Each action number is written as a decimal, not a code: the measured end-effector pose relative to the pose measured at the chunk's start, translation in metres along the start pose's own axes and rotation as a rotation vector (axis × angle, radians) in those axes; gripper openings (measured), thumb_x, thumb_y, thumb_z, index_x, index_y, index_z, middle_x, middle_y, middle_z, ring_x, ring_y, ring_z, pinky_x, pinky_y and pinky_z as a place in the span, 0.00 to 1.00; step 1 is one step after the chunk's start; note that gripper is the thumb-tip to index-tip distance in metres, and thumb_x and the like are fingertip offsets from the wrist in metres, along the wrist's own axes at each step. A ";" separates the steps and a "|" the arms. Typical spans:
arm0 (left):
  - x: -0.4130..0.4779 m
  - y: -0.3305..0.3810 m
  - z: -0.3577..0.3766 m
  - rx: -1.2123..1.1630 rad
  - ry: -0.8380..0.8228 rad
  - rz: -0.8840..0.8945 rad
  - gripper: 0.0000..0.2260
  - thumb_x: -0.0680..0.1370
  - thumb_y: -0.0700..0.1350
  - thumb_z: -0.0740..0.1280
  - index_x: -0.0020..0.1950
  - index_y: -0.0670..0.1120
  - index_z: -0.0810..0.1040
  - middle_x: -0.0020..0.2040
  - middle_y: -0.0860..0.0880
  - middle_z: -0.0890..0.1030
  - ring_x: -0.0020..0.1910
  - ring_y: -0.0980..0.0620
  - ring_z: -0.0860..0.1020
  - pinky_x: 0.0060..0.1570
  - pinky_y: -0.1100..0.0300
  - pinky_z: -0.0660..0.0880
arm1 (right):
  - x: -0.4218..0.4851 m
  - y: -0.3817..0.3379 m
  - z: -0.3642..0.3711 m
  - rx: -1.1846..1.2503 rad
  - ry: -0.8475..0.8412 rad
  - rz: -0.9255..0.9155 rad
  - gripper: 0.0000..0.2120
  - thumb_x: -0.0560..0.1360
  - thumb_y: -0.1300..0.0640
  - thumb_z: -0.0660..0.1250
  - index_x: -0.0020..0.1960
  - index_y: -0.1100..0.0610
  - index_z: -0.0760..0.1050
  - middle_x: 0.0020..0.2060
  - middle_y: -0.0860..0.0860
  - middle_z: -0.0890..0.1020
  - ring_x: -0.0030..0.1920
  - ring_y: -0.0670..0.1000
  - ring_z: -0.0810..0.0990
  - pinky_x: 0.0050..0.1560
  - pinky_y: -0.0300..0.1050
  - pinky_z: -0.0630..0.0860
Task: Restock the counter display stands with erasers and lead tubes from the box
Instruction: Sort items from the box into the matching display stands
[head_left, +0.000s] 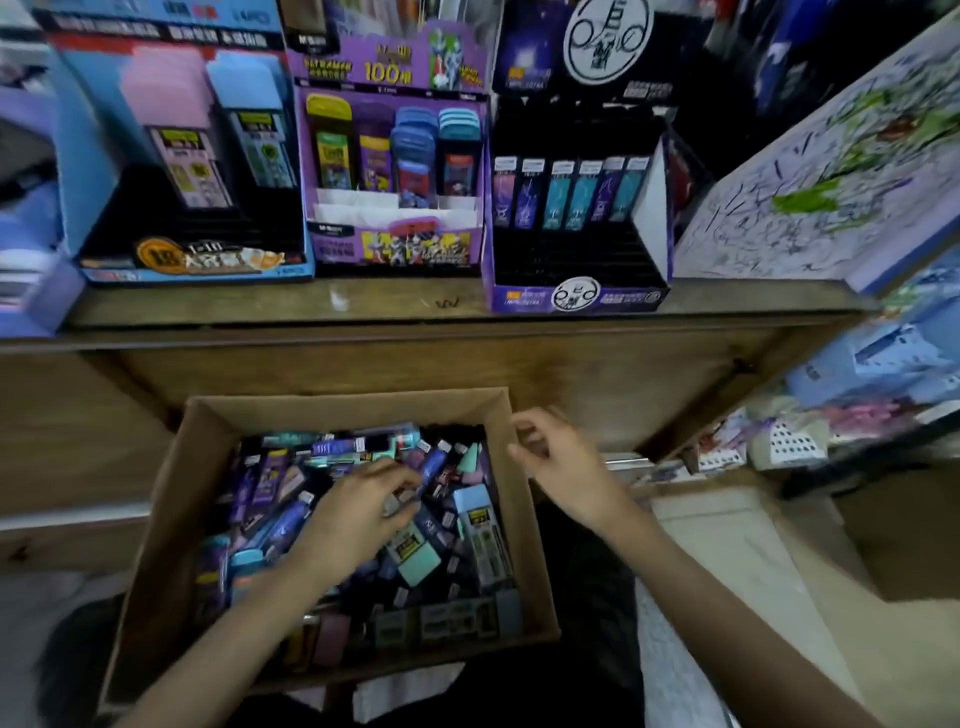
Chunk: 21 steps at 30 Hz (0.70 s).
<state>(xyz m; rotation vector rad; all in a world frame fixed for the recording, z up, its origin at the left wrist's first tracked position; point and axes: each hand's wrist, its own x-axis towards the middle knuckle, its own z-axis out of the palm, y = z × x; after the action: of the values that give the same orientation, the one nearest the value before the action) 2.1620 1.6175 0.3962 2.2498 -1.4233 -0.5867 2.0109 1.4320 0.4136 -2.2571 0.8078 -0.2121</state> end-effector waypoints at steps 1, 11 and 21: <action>-0.001 -0.006 0.014 -0.013 -0.051 -0.028 0.13 0.78 0.46 0.66 0.62 0.47 0.76 0.58 0.50 0.75 0.56 0.51 0.76 0.54 0.58 0.72 | -0.002 0.010 0.016 0.036 0.049 0.067 0.15 0.76 0.58 0.66 0.62 0.56 0.73 0.51 0.47 0.71 0.49 0.45 0.76 0.50 0.33 0.69; 0.043 -0.014 0.091 -0.231 -0.101 -0.131 0.18 0.77 0.44 0.68 0.66 0.42 0.72 0.62 0.44 0.72 0.61 0.47 0.73 0.56 0.63 0.66 | -0.017 0.046 0.080 0.345 0.206 0.243 0.12 0.80 0.57 0.58 0.62 0.57 0.71 0.55 0.53 0.78 0.54 0.48 0.76 0.52 0.38 0.71; 0.067 -0.016 0.124 -0.290 -0.125 -0.184 0.22 0.72 0.44 0.73 0.63 0.44 0.70 0.60 0.46 0.75 0.57 0.47 0.75 0.56 0.55 0.73 | -0.016 0.052 0.083 0.398 0.218 0.260 0.12 0.80 0.57 0.59 0.63 0.55 0.71 0.55 0.50 0.78 0.54 0.45 0.76 0.47 0.27 0.70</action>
<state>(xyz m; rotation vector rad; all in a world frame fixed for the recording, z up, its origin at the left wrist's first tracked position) 2.1317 1.5476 0.2761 2.1530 -1.1081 -0.9434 2.0034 1.4608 0.3194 -1.7579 1.0598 -0.4585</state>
